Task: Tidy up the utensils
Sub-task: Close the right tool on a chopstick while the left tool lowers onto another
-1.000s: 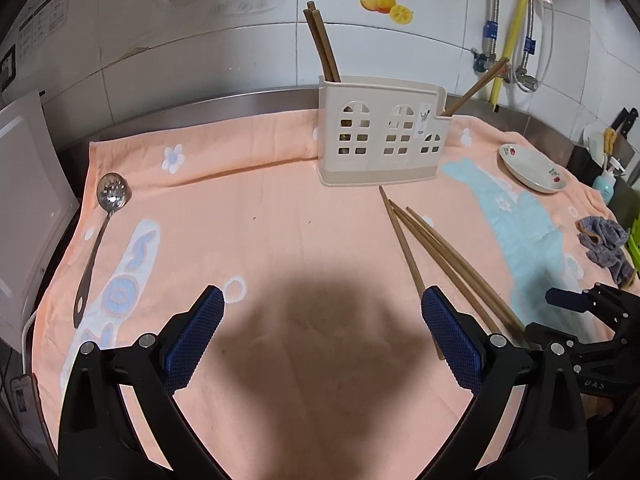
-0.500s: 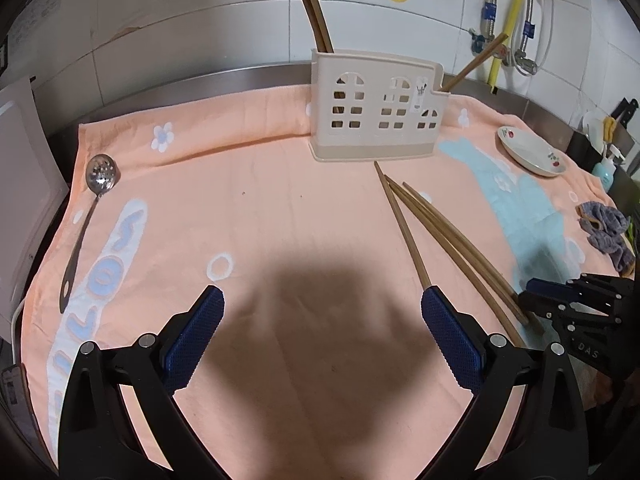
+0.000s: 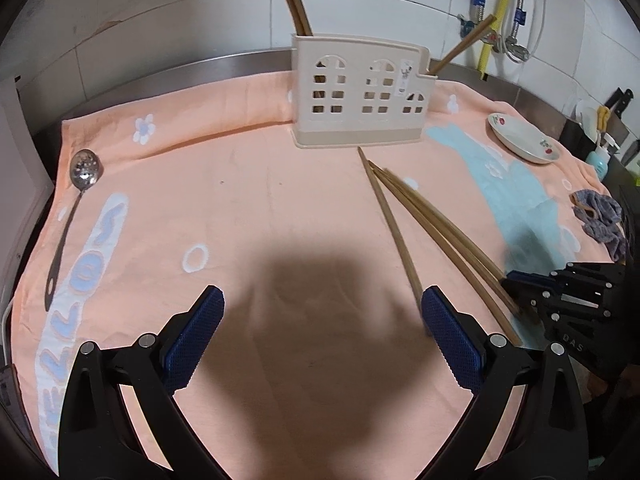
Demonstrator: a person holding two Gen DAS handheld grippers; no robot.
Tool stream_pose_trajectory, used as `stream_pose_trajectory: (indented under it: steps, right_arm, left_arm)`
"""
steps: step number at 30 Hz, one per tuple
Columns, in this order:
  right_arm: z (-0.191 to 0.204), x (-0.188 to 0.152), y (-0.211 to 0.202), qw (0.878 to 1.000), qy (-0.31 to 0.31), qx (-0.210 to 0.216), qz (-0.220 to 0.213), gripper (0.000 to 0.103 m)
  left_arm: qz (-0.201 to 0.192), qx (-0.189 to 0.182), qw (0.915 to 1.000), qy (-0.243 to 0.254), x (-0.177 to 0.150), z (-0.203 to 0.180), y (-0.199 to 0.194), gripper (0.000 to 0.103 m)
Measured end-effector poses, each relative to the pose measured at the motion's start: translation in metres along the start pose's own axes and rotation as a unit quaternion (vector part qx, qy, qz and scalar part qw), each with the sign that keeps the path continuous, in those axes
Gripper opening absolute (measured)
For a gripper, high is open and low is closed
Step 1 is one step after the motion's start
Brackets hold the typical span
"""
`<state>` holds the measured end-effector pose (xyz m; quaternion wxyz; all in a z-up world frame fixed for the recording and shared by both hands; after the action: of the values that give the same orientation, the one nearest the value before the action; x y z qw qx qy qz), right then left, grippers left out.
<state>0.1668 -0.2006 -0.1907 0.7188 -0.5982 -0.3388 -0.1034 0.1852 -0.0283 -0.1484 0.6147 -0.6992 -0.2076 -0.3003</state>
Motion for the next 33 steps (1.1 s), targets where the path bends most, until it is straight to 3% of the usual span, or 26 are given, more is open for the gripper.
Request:
stream_pose_trajectory:
  steps: [10,18,22,29,33]
  right_arm:
    - [-0.021,-0.005,-0.008,1.000,0.025,-0.009,-0.008,0.006]
    - [-0.029,-0.010,-0.010,0.999,0.034,-0.008,-0.010,0.006]
    - [-0.030,-0.010,-0.010,0.999,0.040,0.000,-0.013,0.006]
    - [-0.031,-0.011,-0.010,0.999,0.044,0.007,-0.017,0.006]
    - [-0.032,-0.012,-0.011,0.999,0.048,0.012,-0.019,0.006]
  left_arm:
    - [0.027,-0.028,0.9991,0.017,-0.003,-0.034,0.019,0.098]
    - [0.038,-0.022,0.9988,0.024,0.007,-0.050,0.037,0.096]
    - [0.057,-0.032,0.9978,0.009,0.006,-0.051,0.049,0.076]
    - [0.071,-0.055,0.9959,-0.006,0.005,-0.059,0.060,0.054]
    - [0.074,-0.062,0.9953,-0.008,0.007,-0.063,0.064,0.035]
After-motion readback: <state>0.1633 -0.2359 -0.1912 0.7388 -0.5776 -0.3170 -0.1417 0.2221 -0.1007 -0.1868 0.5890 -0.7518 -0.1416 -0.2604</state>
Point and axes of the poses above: each gripper's, at about its wrist camera, not at the fingertips, and y roughly the way its jaws point, z to its left, x to its top, the point moved 7 cm from there along y, roughly the way its jaws point, and after that the axes turned 1 degree about -y, right-handed, at the moved point
